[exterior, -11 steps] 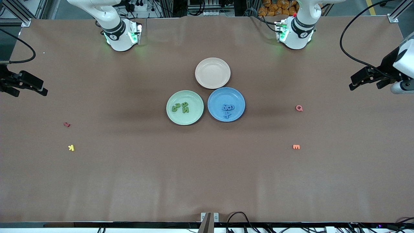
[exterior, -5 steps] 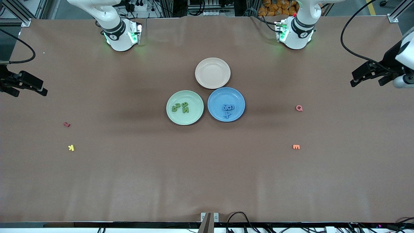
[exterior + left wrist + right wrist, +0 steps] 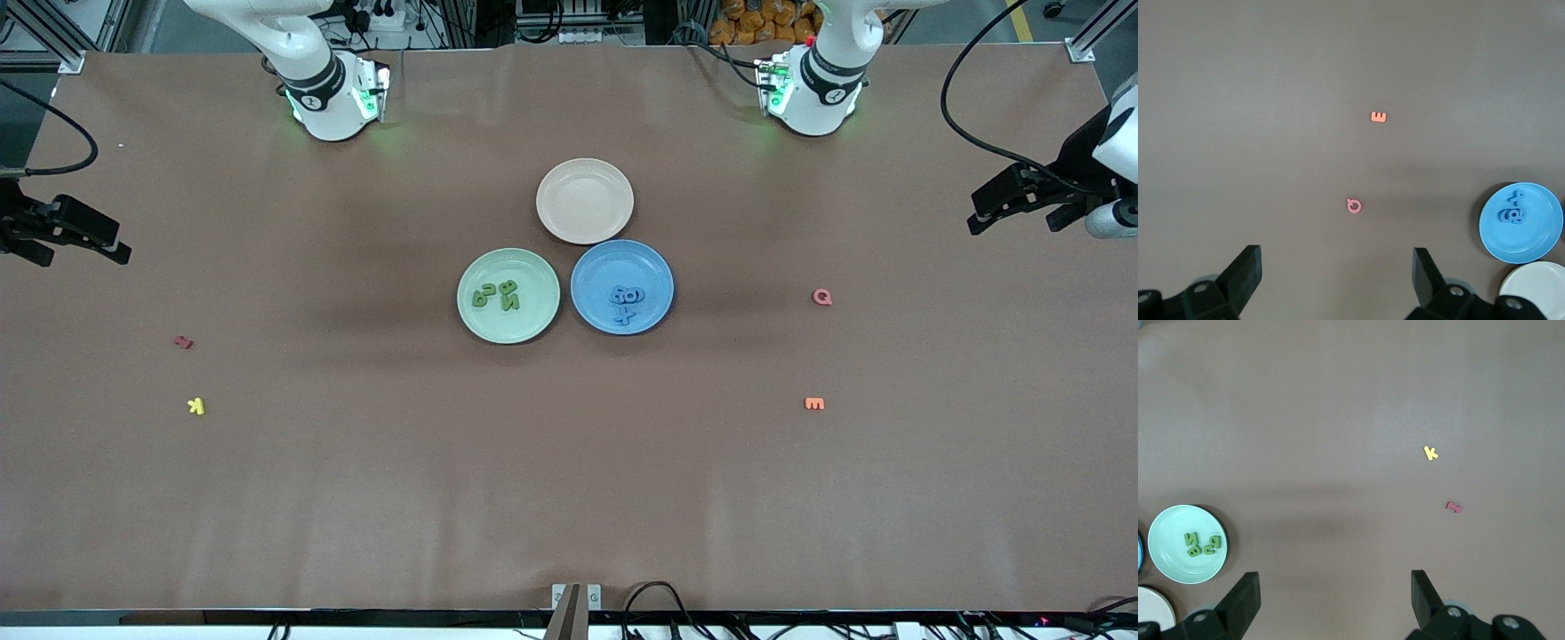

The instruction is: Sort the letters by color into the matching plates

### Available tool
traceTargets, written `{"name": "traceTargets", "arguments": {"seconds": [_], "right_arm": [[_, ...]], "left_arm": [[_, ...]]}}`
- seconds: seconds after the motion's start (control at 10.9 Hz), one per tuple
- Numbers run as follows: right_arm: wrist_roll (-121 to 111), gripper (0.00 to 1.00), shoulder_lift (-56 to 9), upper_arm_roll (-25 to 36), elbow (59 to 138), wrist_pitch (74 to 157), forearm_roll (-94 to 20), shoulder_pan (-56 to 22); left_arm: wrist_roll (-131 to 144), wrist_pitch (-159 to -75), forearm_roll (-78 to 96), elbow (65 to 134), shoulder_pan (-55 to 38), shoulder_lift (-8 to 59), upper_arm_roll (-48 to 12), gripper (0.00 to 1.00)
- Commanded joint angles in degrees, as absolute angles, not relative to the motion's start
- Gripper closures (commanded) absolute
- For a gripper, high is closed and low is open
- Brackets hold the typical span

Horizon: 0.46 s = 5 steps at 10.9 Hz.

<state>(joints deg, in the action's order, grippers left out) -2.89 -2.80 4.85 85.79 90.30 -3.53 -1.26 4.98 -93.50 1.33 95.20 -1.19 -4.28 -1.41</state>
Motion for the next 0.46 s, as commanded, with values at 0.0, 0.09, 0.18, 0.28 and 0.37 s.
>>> {"name": "traceTargets", "arguments": {"seconds": [0.0, 0.09, 0.18, 0.28, 0.37], "right_arm": [[-2.7, 0.0, -3.4, 3.9, 84.6, 90.1, -3.3, -0.2], [-2.7, 0.0, -3.4, 3.9, 84.7, 90.1, -3.3, -0.3], [-2.7, 0.0, -3.4, 3.9, 84.7, 90.1, -3.3, -0.3], [-2.7, 0.0, -3.4, 3.9, 84.7, 90.1, -3.3, -0.3], [-2.7, 0.0, -3.5, 3.9, 84.7, 90.1, -3.3, -0.3]], "left_arm": [[4.0, -92.1, 0.2, 93.6, -0.8, -3.5, -2.0, 0.0], [3.9, -92.1, 0.3, 93.6, -0.7, -3.4, -2.0, 0.0], [3.9, -92.2, 0.3, 93.5, -0.7, -3.1, -2.0, 0.0], [3.9, -92.2, 0.3, 93.3, -0.7, -2.8, -2.0, 0.0], [3.8, -92.2, 0.4, 93.3, -0.7, -2.8, -2.0, 0.0]]}}
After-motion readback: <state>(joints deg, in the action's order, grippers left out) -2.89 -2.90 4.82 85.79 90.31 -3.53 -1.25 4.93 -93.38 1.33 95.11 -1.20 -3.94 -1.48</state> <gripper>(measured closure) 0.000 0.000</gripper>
